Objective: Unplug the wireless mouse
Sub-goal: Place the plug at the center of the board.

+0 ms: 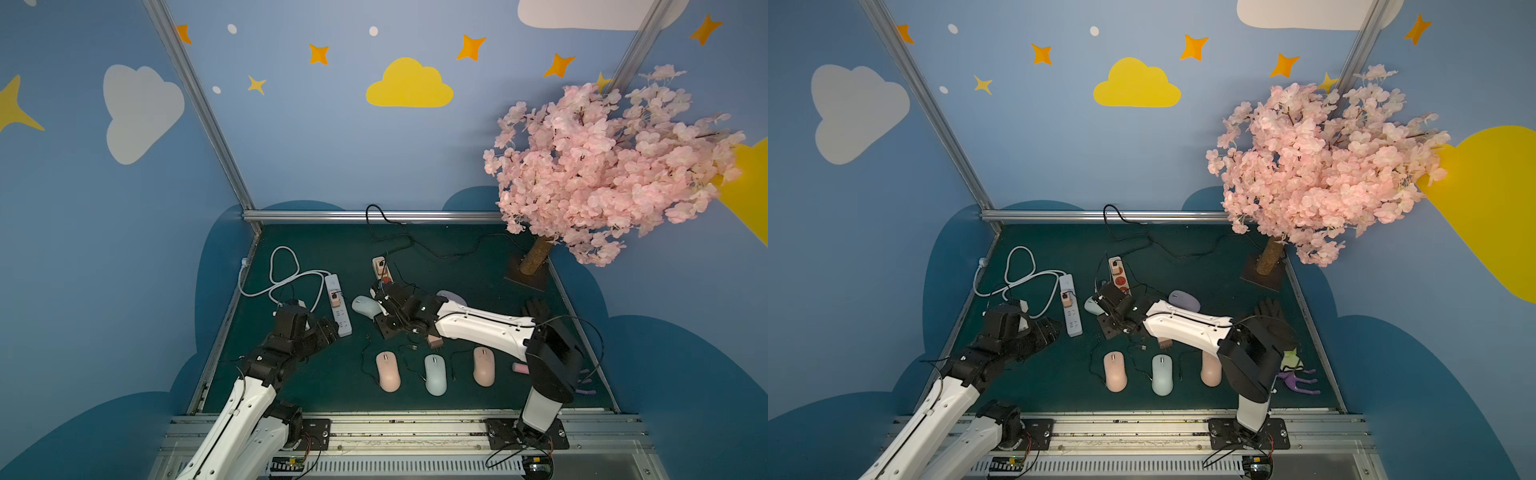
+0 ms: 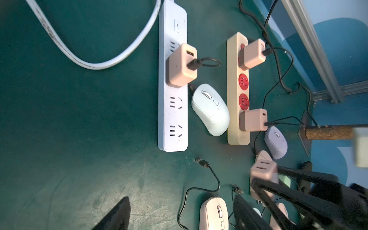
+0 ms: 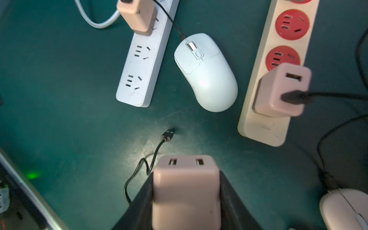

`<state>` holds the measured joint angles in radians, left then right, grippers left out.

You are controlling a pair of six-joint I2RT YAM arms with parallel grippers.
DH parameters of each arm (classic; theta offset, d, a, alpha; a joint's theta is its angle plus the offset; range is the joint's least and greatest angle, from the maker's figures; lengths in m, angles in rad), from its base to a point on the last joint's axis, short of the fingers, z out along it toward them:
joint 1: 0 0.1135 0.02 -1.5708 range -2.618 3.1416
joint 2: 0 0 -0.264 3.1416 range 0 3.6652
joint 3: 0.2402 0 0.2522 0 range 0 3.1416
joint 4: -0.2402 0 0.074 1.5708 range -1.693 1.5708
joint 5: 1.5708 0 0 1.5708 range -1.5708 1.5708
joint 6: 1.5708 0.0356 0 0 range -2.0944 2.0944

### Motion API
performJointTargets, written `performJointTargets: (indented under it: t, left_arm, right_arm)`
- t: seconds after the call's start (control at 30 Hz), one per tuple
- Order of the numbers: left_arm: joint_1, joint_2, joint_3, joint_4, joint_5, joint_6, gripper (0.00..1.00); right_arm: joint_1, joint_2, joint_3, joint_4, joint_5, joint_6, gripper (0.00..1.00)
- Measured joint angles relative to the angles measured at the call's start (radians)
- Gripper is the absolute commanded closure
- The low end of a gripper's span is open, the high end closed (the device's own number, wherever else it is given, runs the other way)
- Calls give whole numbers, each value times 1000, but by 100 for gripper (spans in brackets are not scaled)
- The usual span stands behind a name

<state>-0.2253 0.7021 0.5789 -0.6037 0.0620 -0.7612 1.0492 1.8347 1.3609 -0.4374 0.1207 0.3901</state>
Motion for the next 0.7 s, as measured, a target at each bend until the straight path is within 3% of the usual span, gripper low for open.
performJointTargets:
  t: [0.4,0.6,0.7]
  left_arm:
    - [68,-43,0,-51,62,40,20]
    - [71,-42,0,-54,73,40,20]
    - [73,-41,0,-54,77,40,20]
  right_arm:
    - [-14,232,138,-112,-11,7,99]
    - [-14,248,139,-113,-37,16,77]
    - [-15,248,139,-113,-52,18,62]
